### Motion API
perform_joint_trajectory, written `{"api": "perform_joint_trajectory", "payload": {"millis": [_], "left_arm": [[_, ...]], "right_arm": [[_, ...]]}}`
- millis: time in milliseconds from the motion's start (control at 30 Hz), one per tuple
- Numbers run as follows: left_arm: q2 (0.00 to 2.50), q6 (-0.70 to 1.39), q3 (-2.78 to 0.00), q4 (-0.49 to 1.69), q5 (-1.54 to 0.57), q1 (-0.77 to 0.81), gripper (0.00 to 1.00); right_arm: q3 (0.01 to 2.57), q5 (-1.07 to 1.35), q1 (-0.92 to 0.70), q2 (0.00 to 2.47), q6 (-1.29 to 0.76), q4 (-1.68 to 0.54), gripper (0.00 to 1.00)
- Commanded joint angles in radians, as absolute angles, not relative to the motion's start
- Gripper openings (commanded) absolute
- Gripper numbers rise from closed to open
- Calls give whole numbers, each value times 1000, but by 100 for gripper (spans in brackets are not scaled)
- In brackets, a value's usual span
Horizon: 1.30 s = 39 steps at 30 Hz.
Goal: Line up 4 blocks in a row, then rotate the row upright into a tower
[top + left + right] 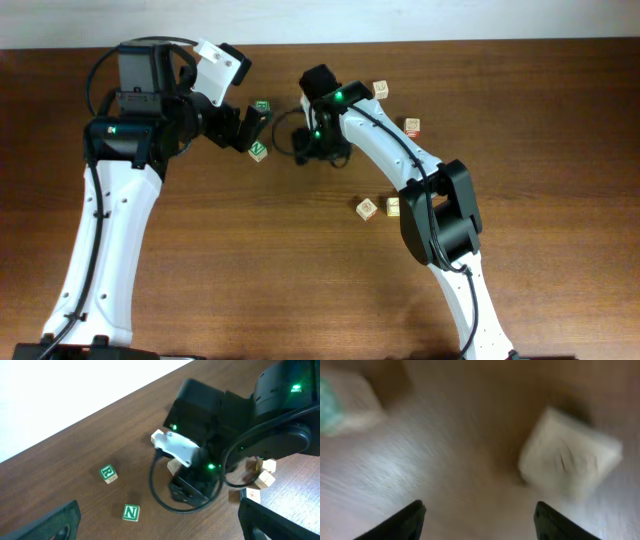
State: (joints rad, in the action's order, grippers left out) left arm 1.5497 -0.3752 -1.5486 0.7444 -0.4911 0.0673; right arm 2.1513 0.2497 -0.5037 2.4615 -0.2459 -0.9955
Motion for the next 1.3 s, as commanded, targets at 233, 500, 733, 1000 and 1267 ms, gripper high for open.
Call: {"api": "perform_joint_trajectory", "payload": {"millis": [233,500,733,1000,1267], "left_arm": [[1556,-384,-1570,743,-508,68,99],[1556,-384,-1570,743,-508,68,99],[1556,-384,-1570,743,-508,68,99],[1556,-384,-1570,743,-508,68,99],[1556,-384,-1570,743,-508,68,99]], "right_arm": [[2158,271,-577,2505,-240,-735,78],[2158,270,-611,2529,-239,-661,78],[2158,264,-628,2565,-216,-604,77],[2158,258,-628,2578,-217,-590,38],[2159,258,-627,2545,-218,-734,29]]}}
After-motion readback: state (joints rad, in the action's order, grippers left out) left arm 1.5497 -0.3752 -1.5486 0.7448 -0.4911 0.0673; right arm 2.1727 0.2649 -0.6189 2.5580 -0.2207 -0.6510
